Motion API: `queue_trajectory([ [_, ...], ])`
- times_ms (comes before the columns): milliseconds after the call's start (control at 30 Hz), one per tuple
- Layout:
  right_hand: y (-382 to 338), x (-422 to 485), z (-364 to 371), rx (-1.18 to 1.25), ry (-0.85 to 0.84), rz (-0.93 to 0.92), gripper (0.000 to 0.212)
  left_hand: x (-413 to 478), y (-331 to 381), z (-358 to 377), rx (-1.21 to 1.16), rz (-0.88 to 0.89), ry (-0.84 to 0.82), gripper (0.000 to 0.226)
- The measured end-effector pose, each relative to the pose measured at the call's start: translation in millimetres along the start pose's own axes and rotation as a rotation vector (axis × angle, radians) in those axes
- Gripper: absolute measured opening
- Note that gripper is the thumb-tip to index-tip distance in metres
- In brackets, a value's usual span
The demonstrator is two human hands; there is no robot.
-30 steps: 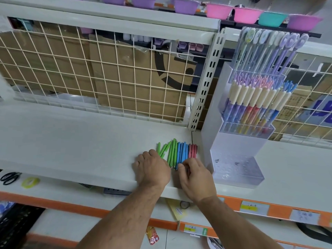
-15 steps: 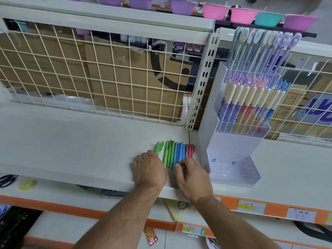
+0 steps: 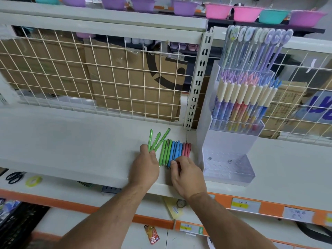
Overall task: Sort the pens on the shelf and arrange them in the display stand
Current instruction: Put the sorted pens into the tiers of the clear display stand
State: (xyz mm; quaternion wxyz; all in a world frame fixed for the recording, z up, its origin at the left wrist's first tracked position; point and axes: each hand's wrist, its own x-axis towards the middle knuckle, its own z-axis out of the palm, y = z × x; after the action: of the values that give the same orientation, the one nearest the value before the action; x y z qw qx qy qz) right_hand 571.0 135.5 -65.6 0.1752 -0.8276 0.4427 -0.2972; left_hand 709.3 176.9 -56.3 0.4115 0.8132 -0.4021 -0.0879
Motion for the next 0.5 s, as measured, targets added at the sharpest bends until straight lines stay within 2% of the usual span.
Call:
queue_trajectory([
  [100, -1, 1, -5, 0.082, -0.042, 0.003, 0.019, -2, 7, -7, -0.237, -0.024, 0.000, 0.010],
  [300, -20, 19, -38, 0.581, 0.056, 0.254, 0.007, -23, 36, 5, -0.419, -0.028, -0.150, 0.011],
  [500, 0, 33, -68, 0.592, 0.048, 0.276, 0.013, -41, 59, 27, -0.494, 0.023, -0.233, 0.018],
])
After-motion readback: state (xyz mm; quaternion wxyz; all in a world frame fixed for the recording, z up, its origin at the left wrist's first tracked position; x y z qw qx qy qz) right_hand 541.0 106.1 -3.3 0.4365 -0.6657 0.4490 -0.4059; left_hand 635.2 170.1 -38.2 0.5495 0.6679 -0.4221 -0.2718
